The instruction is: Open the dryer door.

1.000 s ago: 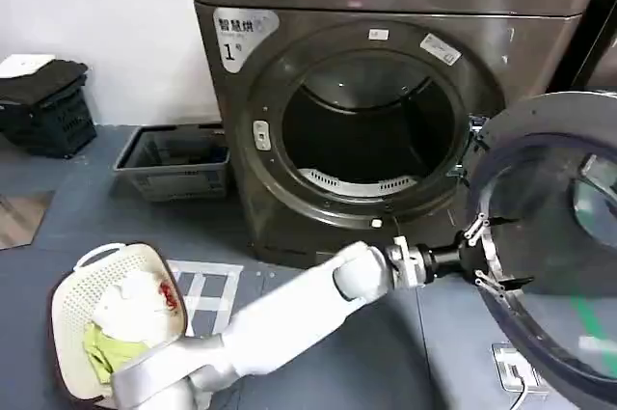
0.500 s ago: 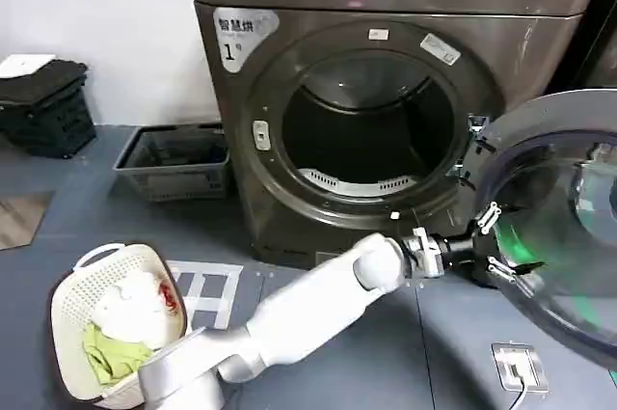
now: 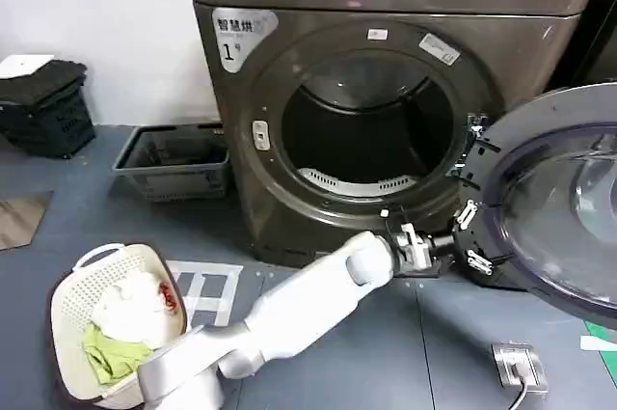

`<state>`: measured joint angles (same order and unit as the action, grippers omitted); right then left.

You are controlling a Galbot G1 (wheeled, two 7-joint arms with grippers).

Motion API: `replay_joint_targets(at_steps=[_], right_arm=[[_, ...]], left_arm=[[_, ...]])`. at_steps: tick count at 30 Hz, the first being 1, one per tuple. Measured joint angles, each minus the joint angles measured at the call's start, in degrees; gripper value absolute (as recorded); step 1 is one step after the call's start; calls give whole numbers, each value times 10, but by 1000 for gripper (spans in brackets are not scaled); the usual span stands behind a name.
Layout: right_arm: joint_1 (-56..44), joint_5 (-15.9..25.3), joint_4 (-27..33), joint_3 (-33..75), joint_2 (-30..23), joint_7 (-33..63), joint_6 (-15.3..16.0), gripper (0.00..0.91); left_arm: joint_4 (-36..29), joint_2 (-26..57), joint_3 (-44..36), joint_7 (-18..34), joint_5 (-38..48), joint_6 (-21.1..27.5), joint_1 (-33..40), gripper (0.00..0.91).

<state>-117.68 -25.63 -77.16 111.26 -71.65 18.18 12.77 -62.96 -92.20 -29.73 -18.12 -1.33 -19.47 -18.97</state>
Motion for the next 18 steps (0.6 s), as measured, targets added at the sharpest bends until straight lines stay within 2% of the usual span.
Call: replay_joint_targets(at_steps=[7, 18], right_arm=[[0, -1, -3, -1, -1, -1, 0, 907], [-8, -4, -10, 0, -3, -7, -6, 907]], left_arm=[[3, 0, 0, -2, 3, -1, 2, 907], [-50, 0, -12, -8, 17, 24, -21, 907]])
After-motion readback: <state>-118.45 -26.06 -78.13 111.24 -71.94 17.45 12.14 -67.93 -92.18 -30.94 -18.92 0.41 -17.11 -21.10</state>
